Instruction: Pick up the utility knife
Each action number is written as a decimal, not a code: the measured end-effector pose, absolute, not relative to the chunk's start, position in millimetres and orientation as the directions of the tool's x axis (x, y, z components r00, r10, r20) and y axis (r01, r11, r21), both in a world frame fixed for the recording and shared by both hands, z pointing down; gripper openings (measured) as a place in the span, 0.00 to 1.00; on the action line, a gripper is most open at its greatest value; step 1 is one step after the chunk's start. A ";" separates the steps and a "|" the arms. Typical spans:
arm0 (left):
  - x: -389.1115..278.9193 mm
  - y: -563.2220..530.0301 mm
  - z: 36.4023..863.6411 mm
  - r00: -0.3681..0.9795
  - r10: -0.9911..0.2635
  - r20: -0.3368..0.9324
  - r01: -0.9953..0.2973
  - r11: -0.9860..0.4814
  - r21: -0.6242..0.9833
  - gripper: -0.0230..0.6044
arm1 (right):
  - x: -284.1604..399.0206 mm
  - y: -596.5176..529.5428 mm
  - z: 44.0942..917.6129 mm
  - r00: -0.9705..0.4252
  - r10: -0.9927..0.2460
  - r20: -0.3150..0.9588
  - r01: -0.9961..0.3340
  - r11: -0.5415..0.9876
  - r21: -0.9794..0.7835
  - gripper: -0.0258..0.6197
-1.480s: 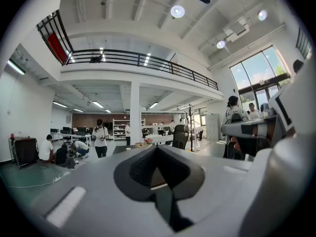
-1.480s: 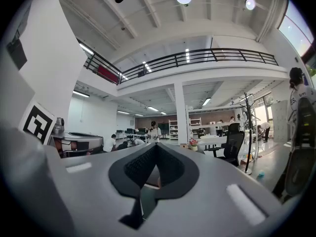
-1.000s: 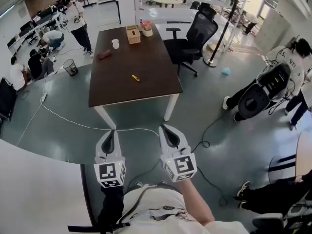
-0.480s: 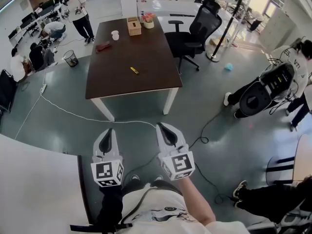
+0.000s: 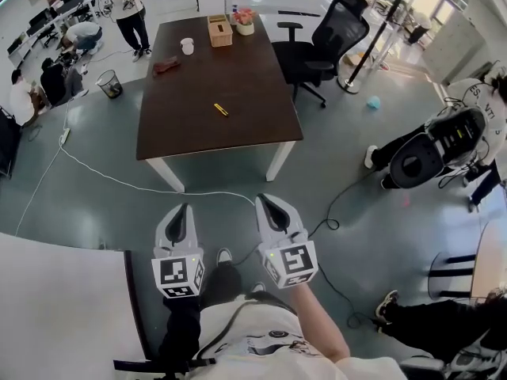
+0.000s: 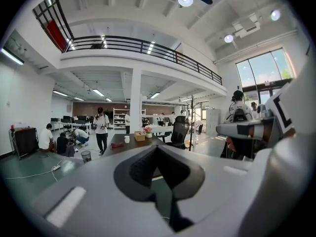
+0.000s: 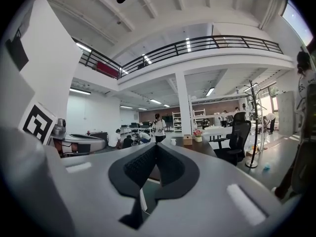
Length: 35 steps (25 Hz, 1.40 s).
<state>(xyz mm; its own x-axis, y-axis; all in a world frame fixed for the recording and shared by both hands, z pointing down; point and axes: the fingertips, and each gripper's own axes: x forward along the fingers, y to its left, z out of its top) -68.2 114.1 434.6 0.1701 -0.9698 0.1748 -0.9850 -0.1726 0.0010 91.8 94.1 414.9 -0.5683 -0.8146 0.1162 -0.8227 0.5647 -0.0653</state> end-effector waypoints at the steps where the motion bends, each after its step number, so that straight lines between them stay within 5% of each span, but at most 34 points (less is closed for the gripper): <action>1: -73.2 103.1 433.5 0.176 -0.969 0.172 -0.984 -0.178 0.004 0.03 | 85.9 85.6 412.7 -0.566 -0.817 0.115 -0.824 0.563 -0.059 0.04; 18: -120.2 -20.2 444.6 0.235 -0.946 0.222 -0.972 -0.227 0.059 0.03 | 47.7 -32.1 411.6 -0.502 -0.849 0.167 -0.864 0.503 -0.041 0.04; 35: -127.0 -167.9 454.4 0.126 -0.954 0.272 -0.992 -0.119 0.041 0.03 | 49.6 -198.2 417.9 -0.610 -0.782 0.132 -0.793 0.597 -0.123 0.04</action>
<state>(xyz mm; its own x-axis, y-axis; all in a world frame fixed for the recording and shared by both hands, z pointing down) -127.0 -167.9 454.4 0.1257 -0.9542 0.2715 -0.9920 -0.1191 0.0409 49.6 -198.2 417.9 -0.6095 -0.7817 0.1320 -0.7926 0.5972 -0.1233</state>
